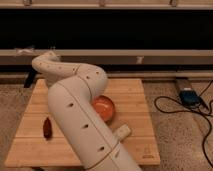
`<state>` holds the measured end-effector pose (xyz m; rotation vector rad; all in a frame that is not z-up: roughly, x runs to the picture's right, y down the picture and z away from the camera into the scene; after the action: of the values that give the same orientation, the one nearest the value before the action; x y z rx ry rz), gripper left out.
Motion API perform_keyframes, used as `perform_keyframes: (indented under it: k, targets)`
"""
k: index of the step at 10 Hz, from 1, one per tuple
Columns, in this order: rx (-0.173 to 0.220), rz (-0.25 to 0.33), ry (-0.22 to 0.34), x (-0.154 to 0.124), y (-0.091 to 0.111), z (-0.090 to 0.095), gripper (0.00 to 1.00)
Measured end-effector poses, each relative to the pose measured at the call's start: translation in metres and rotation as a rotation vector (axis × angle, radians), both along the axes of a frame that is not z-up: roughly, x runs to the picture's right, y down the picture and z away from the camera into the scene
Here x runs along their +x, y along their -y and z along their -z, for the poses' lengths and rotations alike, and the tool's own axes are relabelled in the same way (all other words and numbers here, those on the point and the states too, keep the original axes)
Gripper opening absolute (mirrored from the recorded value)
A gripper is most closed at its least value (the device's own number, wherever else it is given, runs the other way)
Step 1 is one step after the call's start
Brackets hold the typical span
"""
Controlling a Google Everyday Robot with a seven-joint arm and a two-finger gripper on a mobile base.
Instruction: Stand the bottle upright
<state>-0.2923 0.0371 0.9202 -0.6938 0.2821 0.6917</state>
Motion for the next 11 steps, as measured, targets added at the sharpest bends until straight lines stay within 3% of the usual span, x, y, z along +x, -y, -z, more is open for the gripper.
perform_keyframes:
  k: [4,8,11]
  targets:
    - [-0.001,0.000,-0.001,0.000,-0.001,-0.001,0.80]
    - [-0.032,-0.012,-0.030,0.007,-0.019,-0.023,0.80]
    - [-0.059,-0.024,-0.044,0.007,-0.024,-0.028,0.76]
